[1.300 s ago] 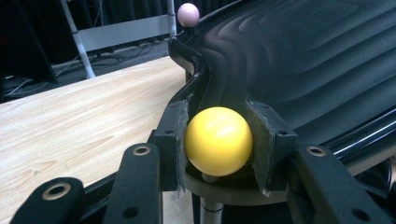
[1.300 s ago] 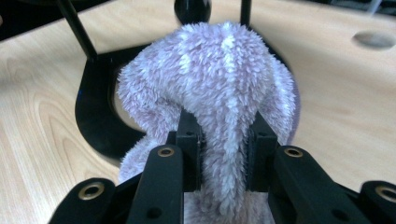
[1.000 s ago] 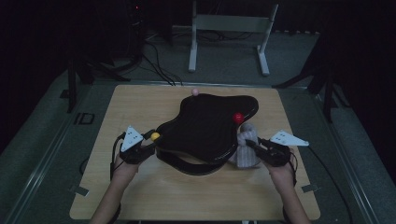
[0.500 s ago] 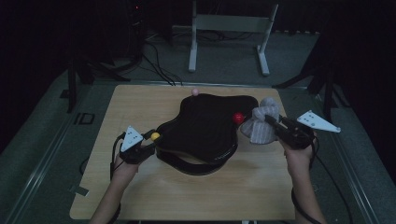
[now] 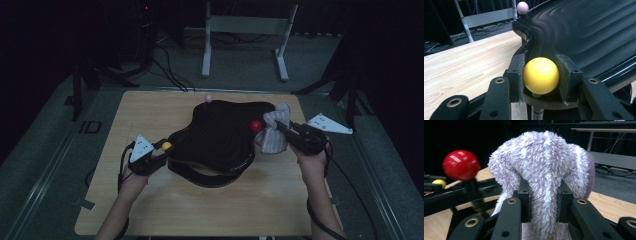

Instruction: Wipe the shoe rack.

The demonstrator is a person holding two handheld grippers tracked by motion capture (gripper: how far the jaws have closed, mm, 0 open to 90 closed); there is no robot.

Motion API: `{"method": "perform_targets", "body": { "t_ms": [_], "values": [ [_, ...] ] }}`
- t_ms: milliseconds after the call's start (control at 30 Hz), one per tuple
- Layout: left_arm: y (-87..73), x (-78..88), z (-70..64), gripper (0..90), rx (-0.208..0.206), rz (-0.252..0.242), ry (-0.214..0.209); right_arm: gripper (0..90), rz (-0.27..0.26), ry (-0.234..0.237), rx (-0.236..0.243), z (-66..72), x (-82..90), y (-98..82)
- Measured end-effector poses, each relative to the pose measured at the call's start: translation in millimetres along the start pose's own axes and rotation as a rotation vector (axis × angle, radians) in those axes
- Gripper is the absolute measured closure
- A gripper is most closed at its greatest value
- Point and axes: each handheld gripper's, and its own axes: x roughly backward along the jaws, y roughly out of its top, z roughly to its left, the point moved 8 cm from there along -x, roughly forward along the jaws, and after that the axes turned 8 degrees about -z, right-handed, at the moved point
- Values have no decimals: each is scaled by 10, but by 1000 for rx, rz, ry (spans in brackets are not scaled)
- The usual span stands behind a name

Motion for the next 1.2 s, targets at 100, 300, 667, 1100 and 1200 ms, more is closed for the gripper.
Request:
{"method": "perform_targets", "body": {
  "t_ms": [100,300,667,1100,1200],
  "values": [
    [2,-2,-3,602,1,1,0,716,6,5,12,49,-4,-11],
    [1,-2,-4,603,2,1,-2,715,12,26,2,141,3,-91],
    [0,-2,-6,602,7,0,-5,715,64,65,-14,295,-21,-341],
    [-2,-3,-3,602,9,-2,-6,715,24,7,-10,135,91,-185],
    [0,-5,-8,602,7,1,-6,715,22,-12,13,91,86,-83]
  ]
}}
